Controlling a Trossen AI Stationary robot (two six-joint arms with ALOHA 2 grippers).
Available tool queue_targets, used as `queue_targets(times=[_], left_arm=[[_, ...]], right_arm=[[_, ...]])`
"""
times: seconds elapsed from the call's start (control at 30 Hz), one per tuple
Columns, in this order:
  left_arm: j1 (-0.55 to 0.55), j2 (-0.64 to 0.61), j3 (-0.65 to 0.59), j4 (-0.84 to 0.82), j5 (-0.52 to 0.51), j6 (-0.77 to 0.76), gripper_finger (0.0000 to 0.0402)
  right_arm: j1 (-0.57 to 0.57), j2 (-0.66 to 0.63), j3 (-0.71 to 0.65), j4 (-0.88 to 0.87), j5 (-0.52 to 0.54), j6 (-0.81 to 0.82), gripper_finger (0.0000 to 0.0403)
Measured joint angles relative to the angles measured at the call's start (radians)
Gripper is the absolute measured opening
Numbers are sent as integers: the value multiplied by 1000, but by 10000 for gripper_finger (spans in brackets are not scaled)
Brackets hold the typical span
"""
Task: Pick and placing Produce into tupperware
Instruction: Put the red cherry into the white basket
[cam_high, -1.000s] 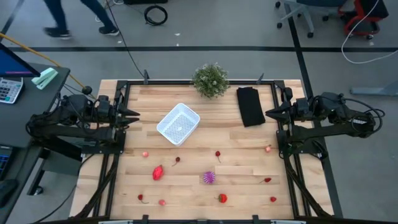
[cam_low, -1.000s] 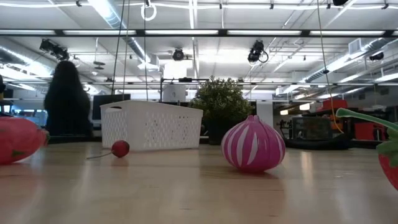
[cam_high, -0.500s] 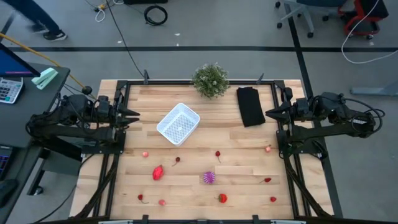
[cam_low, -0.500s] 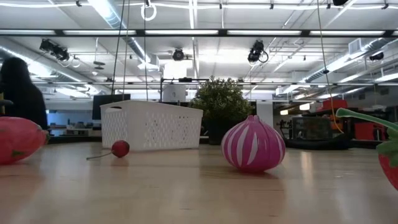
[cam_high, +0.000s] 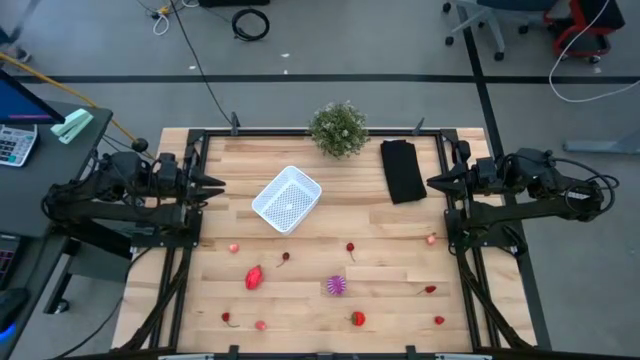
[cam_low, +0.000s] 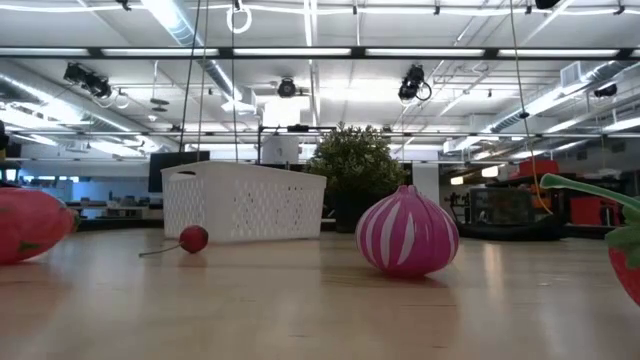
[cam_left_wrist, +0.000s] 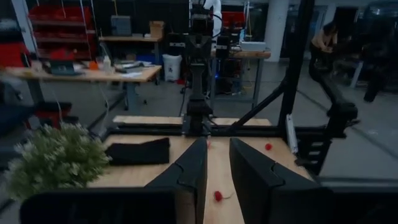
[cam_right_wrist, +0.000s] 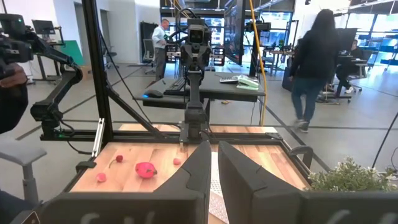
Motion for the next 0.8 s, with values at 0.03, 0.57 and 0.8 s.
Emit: queue_targets(times=[0.03, 0.57, 0.8], left_arm=[[0, 0, 0, -1, 0, -27, 73], [0, 136, 335, -238, -237, -70, 78], [0, 261, 540, -420, -251, -72, 70]], right_arm=[[0, 0, 0, 0, 0, 0, 39], [0, 0, 0, 1, 2, -36, 39], [0, 0, 0, 16, 3, -295, 39]])
